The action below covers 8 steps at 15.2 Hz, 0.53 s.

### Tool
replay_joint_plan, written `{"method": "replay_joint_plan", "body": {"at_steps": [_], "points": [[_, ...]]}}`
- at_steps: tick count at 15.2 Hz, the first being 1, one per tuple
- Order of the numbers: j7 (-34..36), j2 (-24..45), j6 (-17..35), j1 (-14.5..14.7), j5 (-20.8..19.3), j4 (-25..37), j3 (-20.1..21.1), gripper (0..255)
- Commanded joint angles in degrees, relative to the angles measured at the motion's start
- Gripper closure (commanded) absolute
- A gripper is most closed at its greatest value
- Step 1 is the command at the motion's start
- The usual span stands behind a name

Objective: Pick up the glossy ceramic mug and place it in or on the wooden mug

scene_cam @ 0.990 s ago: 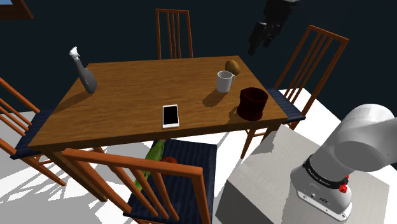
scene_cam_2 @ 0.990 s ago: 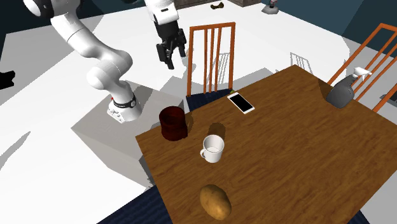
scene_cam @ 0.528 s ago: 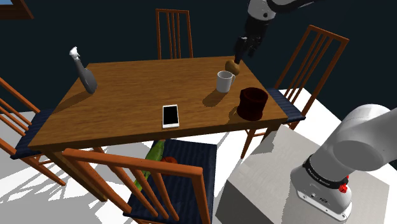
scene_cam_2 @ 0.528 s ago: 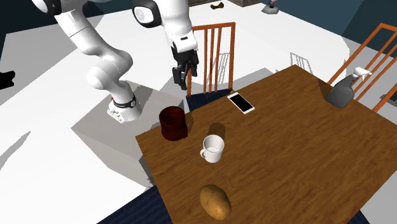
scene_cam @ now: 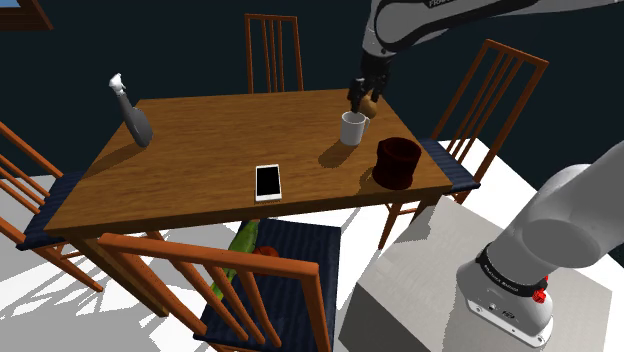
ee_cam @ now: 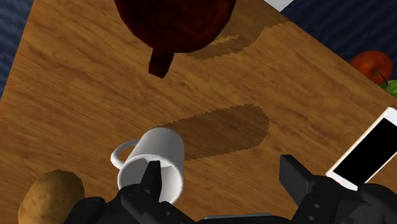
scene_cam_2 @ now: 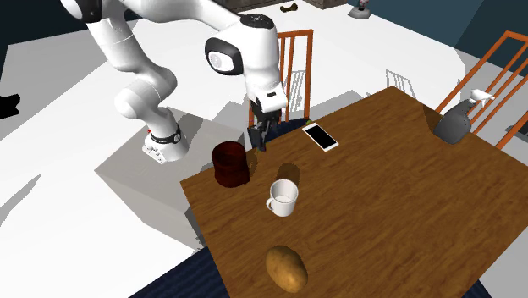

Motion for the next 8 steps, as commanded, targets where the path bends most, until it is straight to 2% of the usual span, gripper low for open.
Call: {"method": "replay_joint_plan", "body": {"at_steps": [1, 8], "points": [[-0.6, 4.4, 1.6, -0.3, -0.2, 2.2, -0.4, 0], [-2.3, 19.4, 5.5, -1.4, -0.6, 10.9, -1.6, 0]]}}
